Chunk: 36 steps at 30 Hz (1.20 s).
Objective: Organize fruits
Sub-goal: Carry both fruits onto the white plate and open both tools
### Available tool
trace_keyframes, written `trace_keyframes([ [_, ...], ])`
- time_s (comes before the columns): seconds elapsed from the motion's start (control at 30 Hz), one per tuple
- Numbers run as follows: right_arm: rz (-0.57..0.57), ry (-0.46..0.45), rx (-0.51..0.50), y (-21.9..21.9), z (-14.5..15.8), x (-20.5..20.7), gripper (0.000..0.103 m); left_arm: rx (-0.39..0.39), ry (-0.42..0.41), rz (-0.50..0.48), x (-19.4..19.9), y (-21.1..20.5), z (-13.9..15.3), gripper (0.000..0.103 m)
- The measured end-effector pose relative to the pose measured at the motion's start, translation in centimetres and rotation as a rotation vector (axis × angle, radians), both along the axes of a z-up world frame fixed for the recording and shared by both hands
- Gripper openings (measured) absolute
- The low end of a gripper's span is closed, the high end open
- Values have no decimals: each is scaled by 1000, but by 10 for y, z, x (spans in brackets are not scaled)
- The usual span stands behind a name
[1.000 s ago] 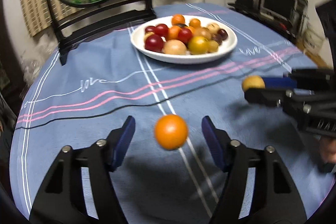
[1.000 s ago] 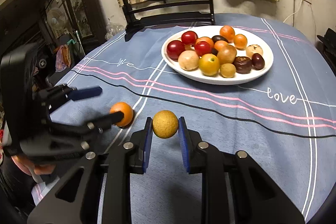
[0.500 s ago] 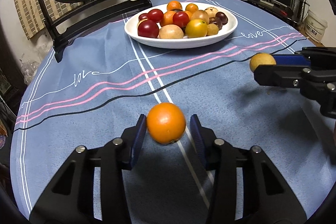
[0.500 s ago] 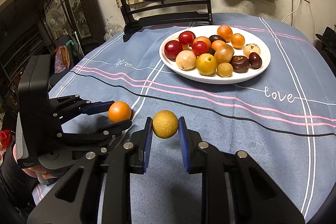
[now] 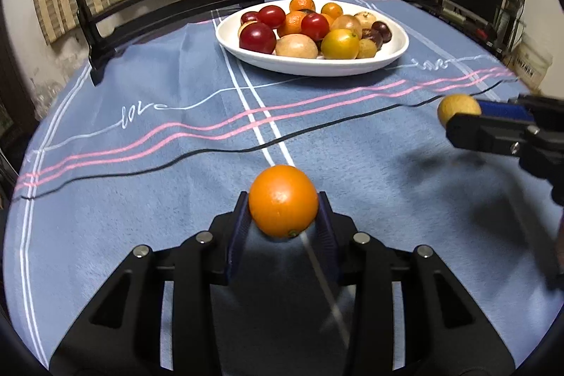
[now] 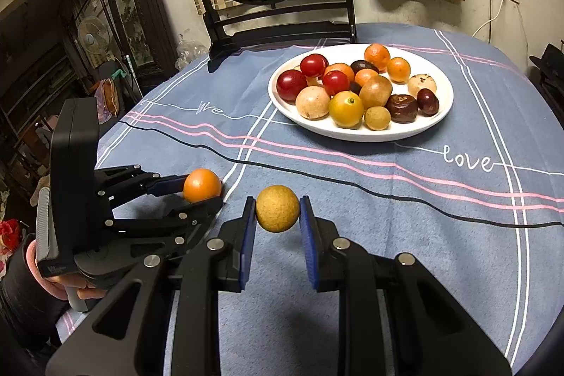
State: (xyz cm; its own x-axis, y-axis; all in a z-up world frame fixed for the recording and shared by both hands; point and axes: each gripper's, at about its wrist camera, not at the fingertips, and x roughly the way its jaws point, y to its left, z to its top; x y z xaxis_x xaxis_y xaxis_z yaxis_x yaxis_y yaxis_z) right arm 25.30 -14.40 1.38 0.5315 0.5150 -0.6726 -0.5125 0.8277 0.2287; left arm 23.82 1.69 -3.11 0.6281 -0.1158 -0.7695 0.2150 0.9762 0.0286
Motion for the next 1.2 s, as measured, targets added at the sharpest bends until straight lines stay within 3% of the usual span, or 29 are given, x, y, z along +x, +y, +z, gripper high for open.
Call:
trace_keyframes([
  [0.2,-10,-42,37,-15,20,10,25,-69,-45,-14,17,-4,39,38],
  [0.43,-148,-81,74,-40,34,92,25,-95,-104,18,114,-25,82,38],
  [0.63,-184,-68,54,-42,12,159,25,-27,-93,63,184,-43,76,38],
  [0.83,-150,-69,29,-37,-4,180,25,5,-67,95,206,-48,61,39],
  [0.9,-128,-55,37,-35,-8,181,25,16,-70,115,207,-45,59,45],
  [0.93,-120,-47,38,-35,-9,181,30,27,-81,125,205,-44,60,62],
  [0.97,-120,-43,37,-36,-10,180,49,48,-110,142,198,-42,63,76],
  [1.0,-133,-49,36,-37,-8,177,59,66,-139,156,191,-41,68,80],
  [1.03,-144,-65,41,-40,-5,173,63,71,-157,158,184,-39,72,83],
  [1.2,-133,-109,43,-47,17,139,64,29,-201,181,143,-28,98,91],
])
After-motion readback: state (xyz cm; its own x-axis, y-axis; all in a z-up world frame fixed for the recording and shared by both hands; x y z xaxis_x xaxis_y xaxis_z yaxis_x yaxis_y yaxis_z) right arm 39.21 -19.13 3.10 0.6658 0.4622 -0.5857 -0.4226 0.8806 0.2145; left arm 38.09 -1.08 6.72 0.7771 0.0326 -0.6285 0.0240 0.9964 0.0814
